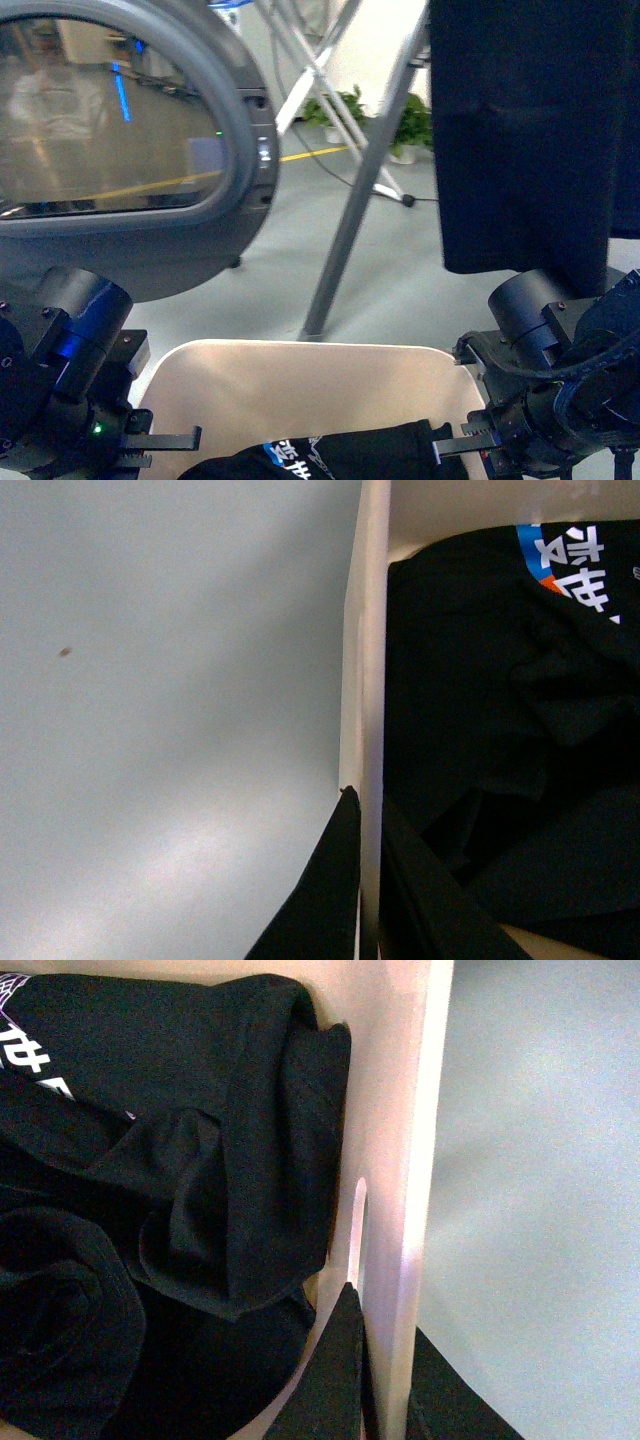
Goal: Move hamper under clothes hanger
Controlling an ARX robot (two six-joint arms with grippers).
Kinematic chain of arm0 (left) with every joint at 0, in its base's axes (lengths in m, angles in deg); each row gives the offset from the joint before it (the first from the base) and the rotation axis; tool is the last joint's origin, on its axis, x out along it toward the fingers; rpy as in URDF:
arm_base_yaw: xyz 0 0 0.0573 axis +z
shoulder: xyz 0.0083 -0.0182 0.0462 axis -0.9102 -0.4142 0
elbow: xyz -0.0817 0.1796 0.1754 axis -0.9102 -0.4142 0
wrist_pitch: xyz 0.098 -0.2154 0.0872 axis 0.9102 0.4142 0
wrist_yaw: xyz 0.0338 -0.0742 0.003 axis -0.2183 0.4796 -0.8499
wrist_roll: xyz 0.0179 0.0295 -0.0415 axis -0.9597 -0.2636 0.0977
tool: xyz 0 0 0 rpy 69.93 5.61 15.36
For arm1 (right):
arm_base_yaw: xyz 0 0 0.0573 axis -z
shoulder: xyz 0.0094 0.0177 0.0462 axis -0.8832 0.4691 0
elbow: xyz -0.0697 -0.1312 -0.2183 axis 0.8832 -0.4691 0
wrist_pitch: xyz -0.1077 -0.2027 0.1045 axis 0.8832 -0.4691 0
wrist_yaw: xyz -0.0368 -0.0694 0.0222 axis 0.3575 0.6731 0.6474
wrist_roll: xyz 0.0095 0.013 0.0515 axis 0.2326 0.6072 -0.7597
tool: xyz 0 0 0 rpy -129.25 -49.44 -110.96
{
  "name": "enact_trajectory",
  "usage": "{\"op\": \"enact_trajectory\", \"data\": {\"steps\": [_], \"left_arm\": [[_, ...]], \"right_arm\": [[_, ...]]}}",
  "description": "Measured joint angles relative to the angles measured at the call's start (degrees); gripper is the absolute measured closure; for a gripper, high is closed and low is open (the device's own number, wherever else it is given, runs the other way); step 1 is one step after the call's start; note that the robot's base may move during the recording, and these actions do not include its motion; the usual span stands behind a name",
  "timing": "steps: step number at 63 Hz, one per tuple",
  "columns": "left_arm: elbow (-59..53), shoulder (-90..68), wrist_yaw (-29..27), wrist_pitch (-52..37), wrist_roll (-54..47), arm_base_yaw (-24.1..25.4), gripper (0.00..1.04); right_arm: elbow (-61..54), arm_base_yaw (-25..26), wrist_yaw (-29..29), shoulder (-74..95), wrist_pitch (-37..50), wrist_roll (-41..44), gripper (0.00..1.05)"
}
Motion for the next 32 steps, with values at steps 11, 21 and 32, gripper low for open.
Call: {"op": "enact_trajectory", "data": {"steps": [11, 21, 32], "left_arm": [[0.00, 0.09, 0.17, 0.00, 0.00, -0.09, 1.00], [0.02, 0.11, 0.15, 0.00, 0.00, -0.09, 1.00], [0.02, 0.11, 0.07, 0.00, 0.00, -0.07, 1.00]], "right_arm": [[0.00, 0.11, 0.22, -0.07, 0.00, 0.02, 1.02], [0.00, 0.11, 0.15, -0.13, 0.00, 0.04, 1.02], [0.02, 0.11, 0.15, -0.13, 0.00, 0.07, 1.02]]}}
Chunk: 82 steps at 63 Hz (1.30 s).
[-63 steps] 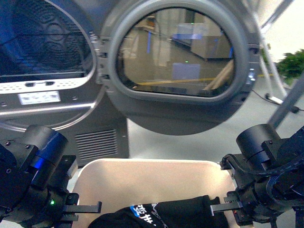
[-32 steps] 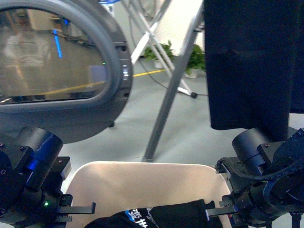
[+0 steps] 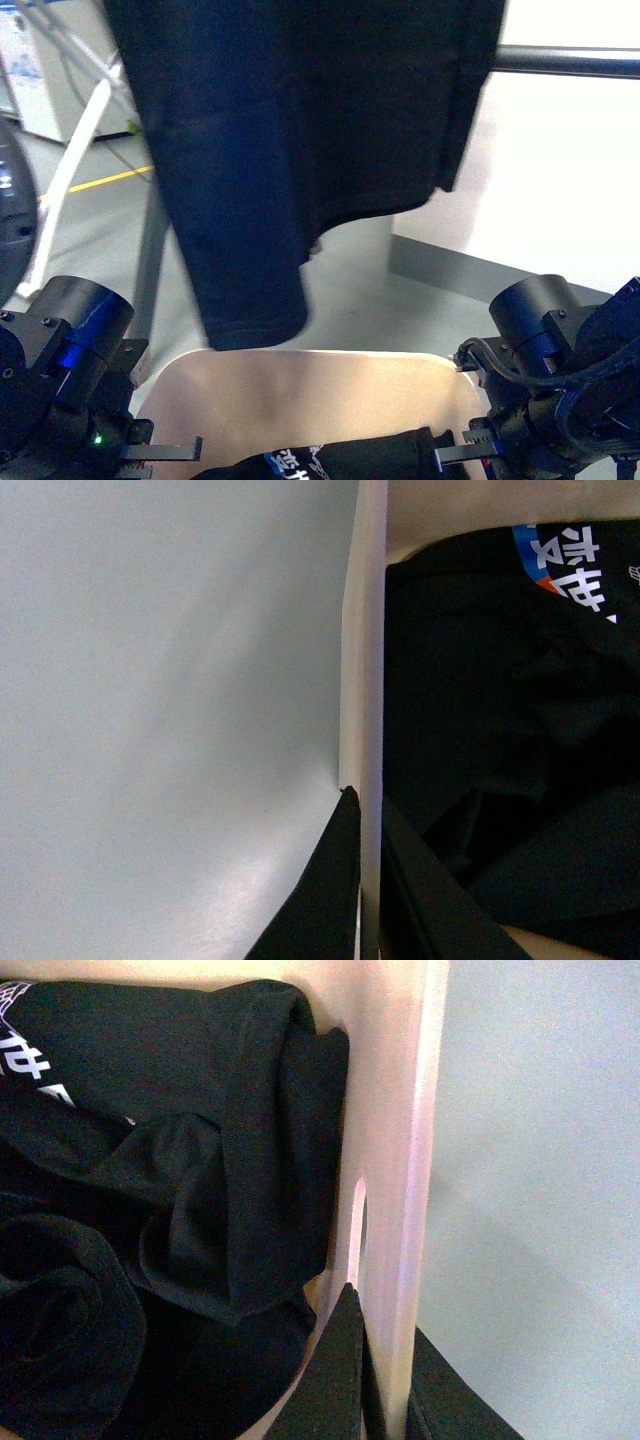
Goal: Move hamper under clothes hanger
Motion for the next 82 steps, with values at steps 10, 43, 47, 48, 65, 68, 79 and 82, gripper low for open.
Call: {"op": "enact_trajectory", "data": {"steps": [10, 43, 47, 48, 65, 68, 79, 82], "left_arm": [[0.00, -0.02, 0.09, 0.00, 0.00, 0.00, 1.00], [0.02, 0.07, 0.11, 0.00, 0.00, 0.00, 1.00], [0.02, 0.07, 0.13, 0.00, -0.02, -0.07, 1.00], [0.04, 0.07, 0.15, 0.00, 0.00, -0.17, 1.00], [0.07, 0.07, 0.35, 0.00, 0.02, -0.81, 1.00], [0.07, 0.07, 0.00, 0.00, 0.00, -0.55, 1.00], [0.04, 0.09, -0.59, 0.00, -0.02, 0.50, 1.00], [0.04, 0.09, -0.44, 0.00, -0.07, 0.48, 1.00]], "right_arm": [[-0.02, 0.00, 0.02, 0.00, 0.00, 0.00, 1.02], [-0.02, 0.00, 0.04, 0.00, 0.02, 0.00, 1.02], [-0.04, 0.17, 0.07, 0.00, 0.00, 0.00, 1.02], [-0.04, 0.26, 0.13, 0.00, 0.00, 0.00, 1.02], [-0.20, 0.76, 0.24, 0.00, -0.02, 0.04, 1.02], [-0.20, 0.44, 0.00, 0.00, -0.02, 0.04, 1.02], [-0.17, -0.74, -0.39, 0.00, -0.02, 0.02, 1.02], [-0.17, -0.70, -0.33, 0.02, -0.02, 0.00, 1.02]]}}
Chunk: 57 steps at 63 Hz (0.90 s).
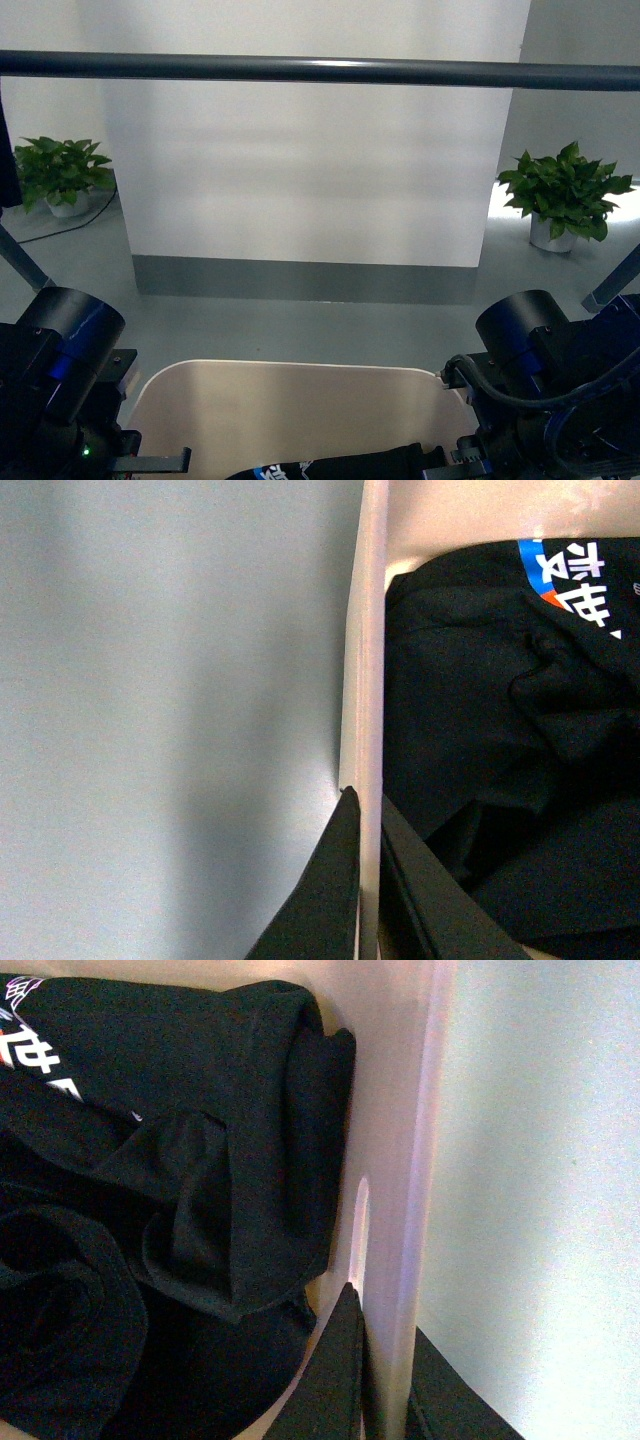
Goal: Move hamper under clothes hanger
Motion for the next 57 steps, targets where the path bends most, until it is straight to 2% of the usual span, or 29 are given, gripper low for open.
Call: {"op": "enact_trajectory", "data": {"steps": [57], "left_arm": [[0.00, 0.00, 0.50, 0.00, 0.00, -0.59, 1.00]], "right_arm": [[0.00, 0.70, 0.35, -0.02, 0.00, 0.02, 1.02]]}}
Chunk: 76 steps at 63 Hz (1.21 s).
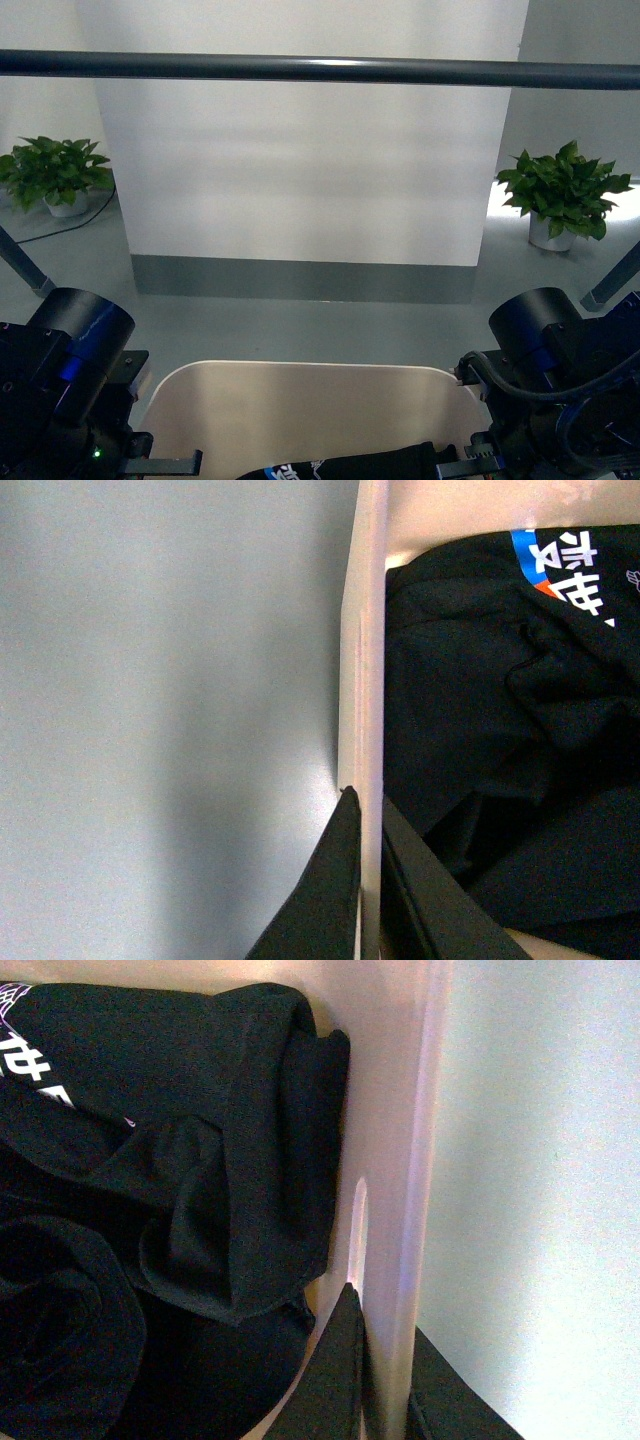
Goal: Move hamper under clothes hanger
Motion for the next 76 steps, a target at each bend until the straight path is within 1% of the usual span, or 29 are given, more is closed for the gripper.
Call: {"op": "enact_trajectory", "data": {"steps": [33, 39, 42, 48, 76], "left_arm": [[0.00, 0.00, 0.00, 0.00, 0.00, 0.00, 1.00], [0.00, 0.00, -0.13, 0.00, 0.00, 0.00, 1.00], [0.00, 0.00, -0.28, 0.00, -0.02, 0.00, 1.00], [0.26, 0.00, 1.14, 1.62, -0.39, 0.24, 1.00], [0.35, -0.35, 1.16, 2.12, -1.64, -0.04, 1.00]], "right_arm": [[0.00, 0.00, -0.02, 0.00, 0.02, -0.02, 1.02], [-0.83, 0.04, -1.60, 0.00, 3.17, -3.98, 1.02], [-0.90, 0.07, -1.84, 0.00, 3.54, -5.86, 1.02], [-1.05, 0.07, -2.08, 0.00, 3.69, -8.11, 1.02], [-1.09, 0.37, -2.23, 1.51, 4.22, -9.27, 1.02]]}}
